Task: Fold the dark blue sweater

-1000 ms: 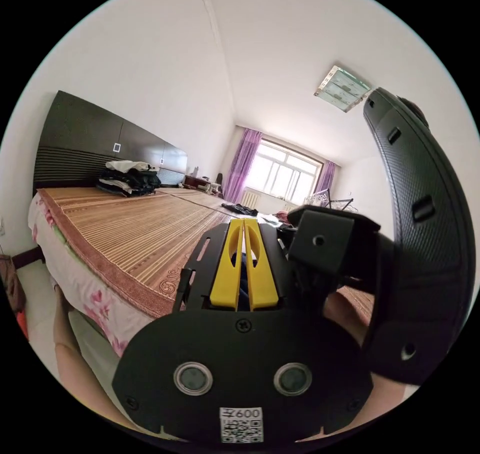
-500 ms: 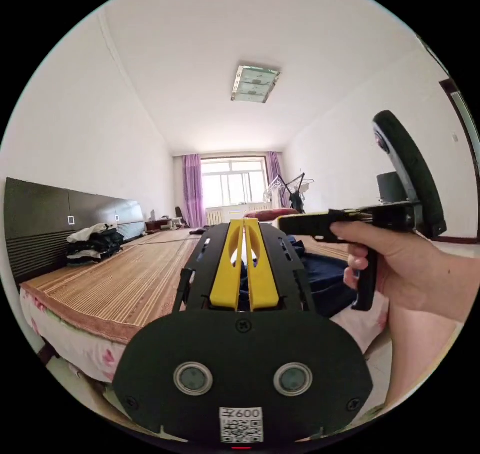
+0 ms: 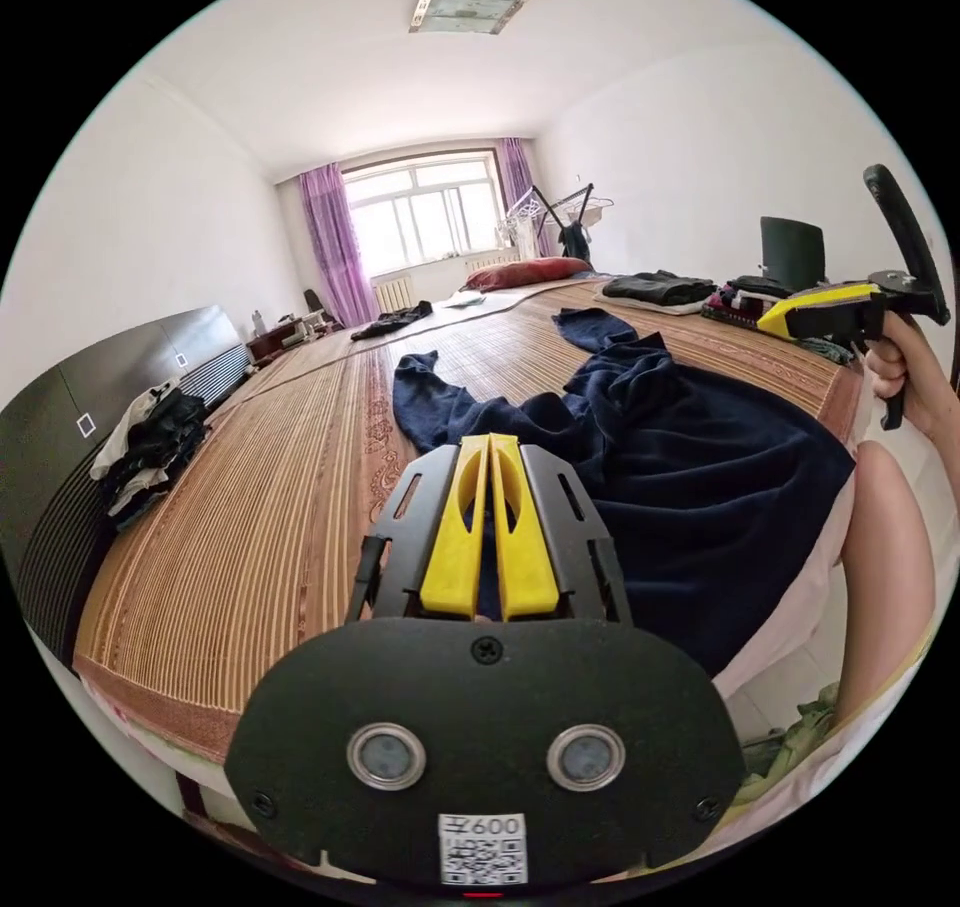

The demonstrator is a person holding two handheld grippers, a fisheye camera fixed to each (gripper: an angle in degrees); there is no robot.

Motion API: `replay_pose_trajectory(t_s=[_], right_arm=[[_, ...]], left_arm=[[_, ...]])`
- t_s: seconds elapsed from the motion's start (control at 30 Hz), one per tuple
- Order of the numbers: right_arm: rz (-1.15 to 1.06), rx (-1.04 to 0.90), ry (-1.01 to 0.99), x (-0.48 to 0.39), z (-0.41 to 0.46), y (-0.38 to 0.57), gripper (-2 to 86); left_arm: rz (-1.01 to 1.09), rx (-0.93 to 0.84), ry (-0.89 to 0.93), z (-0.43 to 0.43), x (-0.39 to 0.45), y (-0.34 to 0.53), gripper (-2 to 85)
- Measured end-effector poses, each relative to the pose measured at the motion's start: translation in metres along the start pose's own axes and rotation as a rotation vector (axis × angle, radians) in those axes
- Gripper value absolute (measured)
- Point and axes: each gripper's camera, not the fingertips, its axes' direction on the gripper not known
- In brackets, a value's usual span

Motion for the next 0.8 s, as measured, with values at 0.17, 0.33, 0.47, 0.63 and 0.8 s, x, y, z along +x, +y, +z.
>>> replay_pose_trajectory(t_s=[0.17, 0.33, 0.47, 0.63, 0.8], right_arm=[[-0.099, 0.058, 0.061, -0.002, 0.022, -0.013, -0.5], [-0.190, -0.081, -0.100, 0.040, 0.109, -0.057, 3.9], [-0.259, -0.234, -0.157, 0.081, 0.164, -0.088, 7.2], [-0.226, -0.454, 0.016, 0.130, 0.239, -0.118, 6.4], [-0.243, -0.513, 0.176, 0.135, 0.257, -0.103, -0.2]], left_arm=[[0.066, -0.069, 0.007, 0.008, 0.013, -0.048, 0.8], [0.161, -0.170, 0.057, 0.010, 0.013, -0.118, 1.2], [0.558, -0.141, -0.130, -0.001, 0.041, -0.157, 2.4], [0.480, -0.343, 0.186, 0.051, 0.019, -0.224, 5.3], [0.547, -0.494, 0.141, 0.074, 0.018, -0.234, 1.1]])
